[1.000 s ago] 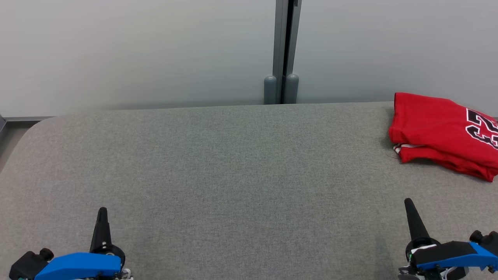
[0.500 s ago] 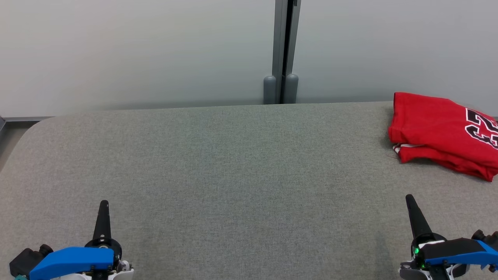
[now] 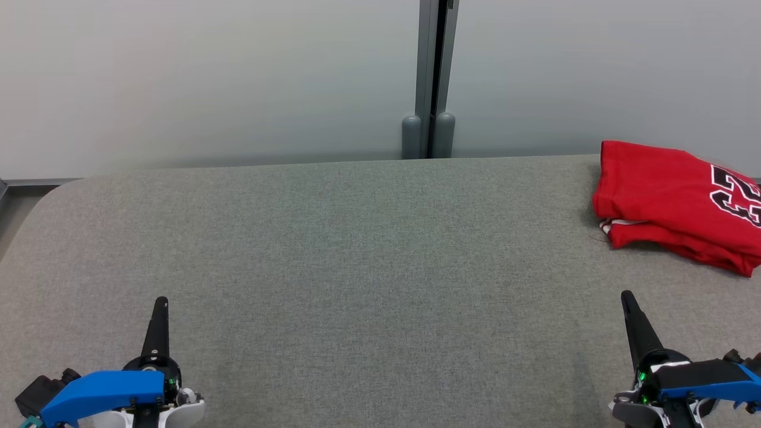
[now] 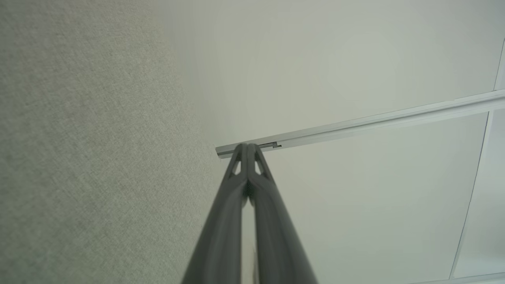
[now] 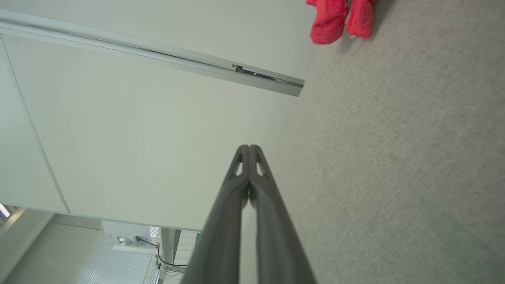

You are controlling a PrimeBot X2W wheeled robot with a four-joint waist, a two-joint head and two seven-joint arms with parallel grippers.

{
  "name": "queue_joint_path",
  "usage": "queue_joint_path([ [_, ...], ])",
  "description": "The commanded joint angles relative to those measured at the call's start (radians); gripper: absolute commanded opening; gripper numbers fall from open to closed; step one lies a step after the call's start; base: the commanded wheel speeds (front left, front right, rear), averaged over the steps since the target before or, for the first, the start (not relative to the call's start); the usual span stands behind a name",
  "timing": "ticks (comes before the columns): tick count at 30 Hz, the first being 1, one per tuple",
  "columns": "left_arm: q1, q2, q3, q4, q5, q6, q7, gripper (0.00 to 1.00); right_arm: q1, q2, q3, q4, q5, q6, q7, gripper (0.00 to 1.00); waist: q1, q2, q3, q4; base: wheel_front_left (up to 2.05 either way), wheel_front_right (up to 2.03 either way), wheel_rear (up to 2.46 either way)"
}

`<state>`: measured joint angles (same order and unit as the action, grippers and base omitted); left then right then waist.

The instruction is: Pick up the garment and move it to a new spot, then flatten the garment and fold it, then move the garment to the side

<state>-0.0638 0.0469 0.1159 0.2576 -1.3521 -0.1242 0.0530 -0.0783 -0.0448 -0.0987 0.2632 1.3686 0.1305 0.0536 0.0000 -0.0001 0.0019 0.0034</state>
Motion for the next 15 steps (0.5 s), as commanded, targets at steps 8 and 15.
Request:
queue_joint_path([
  [8,-0.03,0.005,-0.002,-0.01,-0.084,-0.009,0.023,0.0,-0.025,-0.008,-0.007,-0.014,0.081,0.0,0.022,0.0,0.0,0.0001,0.0,-0.001,0.0,0.0,0.0],
  [15,-0.035,0.005,-0.002,-0.011,-0.141,-0.01,0.036,0.0,-0.027,-0.008,-0.01,-0.016,0.134,0.0,0.035,0.0,0.0,0.0001,0.001,-0.002,0.0,0.0,0.0],
])
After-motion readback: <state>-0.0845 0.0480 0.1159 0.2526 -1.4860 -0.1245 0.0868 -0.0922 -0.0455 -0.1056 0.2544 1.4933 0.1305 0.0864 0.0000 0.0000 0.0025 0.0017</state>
